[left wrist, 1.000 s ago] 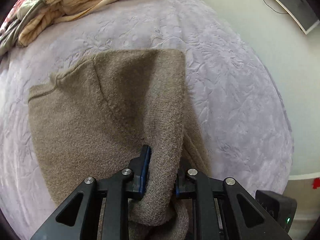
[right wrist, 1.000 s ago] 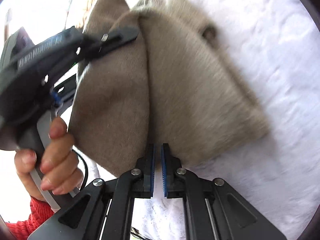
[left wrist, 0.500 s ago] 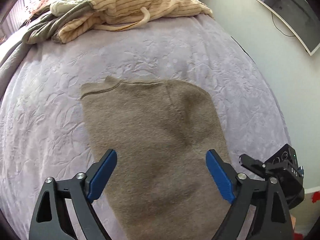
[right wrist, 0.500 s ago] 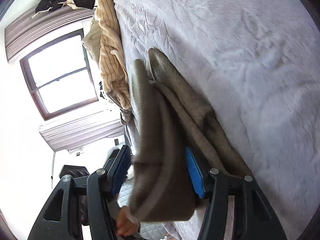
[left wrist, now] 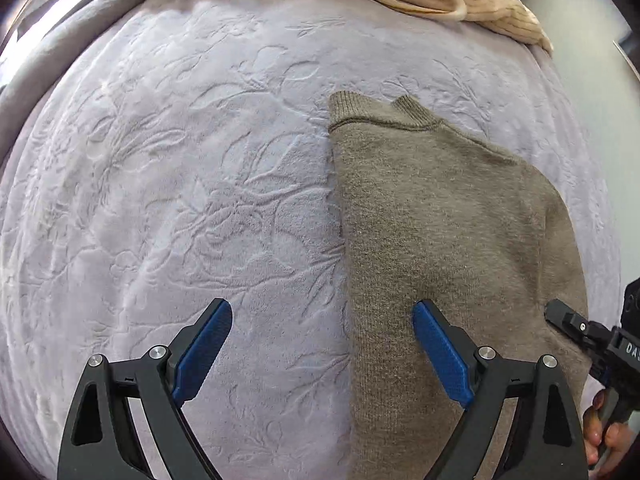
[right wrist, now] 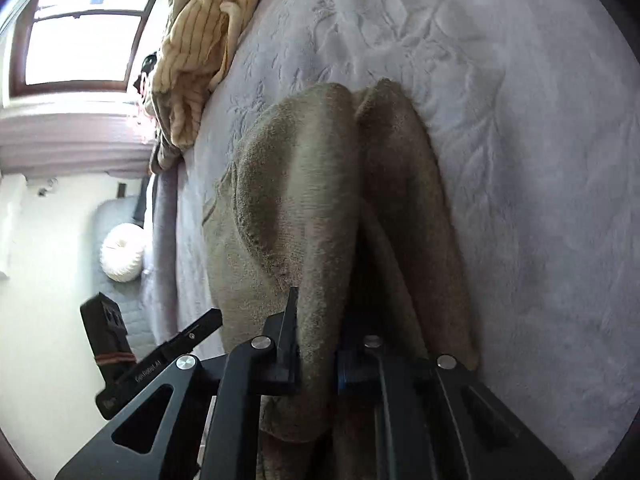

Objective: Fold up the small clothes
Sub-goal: 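Lower the folded side onto the sweater with the right tool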

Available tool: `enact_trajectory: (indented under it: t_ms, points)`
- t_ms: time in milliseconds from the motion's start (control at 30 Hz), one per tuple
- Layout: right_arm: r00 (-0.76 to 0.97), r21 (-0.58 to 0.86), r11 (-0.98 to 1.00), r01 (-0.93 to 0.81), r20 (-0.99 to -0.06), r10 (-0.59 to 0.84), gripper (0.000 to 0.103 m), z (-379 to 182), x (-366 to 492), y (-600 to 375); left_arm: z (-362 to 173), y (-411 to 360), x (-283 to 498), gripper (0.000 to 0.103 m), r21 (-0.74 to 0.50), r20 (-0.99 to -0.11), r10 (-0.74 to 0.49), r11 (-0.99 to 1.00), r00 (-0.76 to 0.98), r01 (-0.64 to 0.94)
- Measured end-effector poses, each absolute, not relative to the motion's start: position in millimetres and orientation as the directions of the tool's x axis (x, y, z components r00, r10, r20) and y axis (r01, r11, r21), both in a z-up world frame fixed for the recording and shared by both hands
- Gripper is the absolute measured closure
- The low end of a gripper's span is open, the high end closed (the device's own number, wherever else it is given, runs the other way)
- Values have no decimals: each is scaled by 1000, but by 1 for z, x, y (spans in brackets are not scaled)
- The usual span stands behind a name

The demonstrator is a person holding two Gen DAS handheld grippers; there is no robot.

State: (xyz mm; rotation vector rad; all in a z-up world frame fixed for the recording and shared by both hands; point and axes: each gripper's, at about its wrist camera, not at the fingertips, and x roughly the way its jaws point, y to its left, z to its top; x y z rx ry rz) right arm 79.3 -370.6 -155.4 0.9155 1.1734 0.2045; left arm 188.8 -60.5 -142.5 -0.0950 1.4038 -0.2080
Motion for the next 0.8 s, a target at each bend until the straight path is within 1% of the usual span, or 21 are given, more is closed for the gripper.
enact_trajectory:
  t_ms: [100,167,233,300,333,400,433,500,533,633,700,800]
  points:
    - [473,686,697,210,-695,542,89,-120,95,-364,-119,-63,182,11,-208,-937,-235,970,257,127]
    - [487,684,699,210,-693,531,89,-116,98,-370,-112,-73,176,11,-200,-925,-246,963,291,178]
    - [478,682,688,248,-704,525,89,-129,98,-380,-120,-88,175,11,-182,-931,-238,960,276,214]
    - [456,680,665,308,-719,524,89,-156,98,-390,-141,-101,175,10,-145,-946,-204,962,252,232]
    - [439,660,669,341,-741,507,89,-170,96,-394,-148,-104,178,10,-141,-947,-201,961,250,236]
    - [441,669,641,376,-737,512,90,-192,81,-405,-159,-104,178,0,-153,-948,-202,966,246,207]
    - [453,684,620,385,-725,519,90,-192,76,-409,-159,-102,178,0,-164,-947,-209,967,243,195]
    - [448,657,634,407,-749,488,88,-185,68,-414,-154,-96,180,0,-177,-951,-216,967,220,184]
    - [434,622,663,417,-777,457,84,-179,66,-416,-149,-93,180,0,-170,-954,-209,968,217,184]
    - [405,514,758,402,-842,356,83,-153,56,-419,-129,-83,171,0,-142,-954,-187,970,234,196]
    - [416,495,792,357,-843,340,84,-132,52,-414,-114,-78,160,0,-151,-946,-201,967,252,206]
    - [433,536,800,268,-809,397,85,-103,41,-398,-103,-74,141,0,-162,-941,-219,961,259,225]
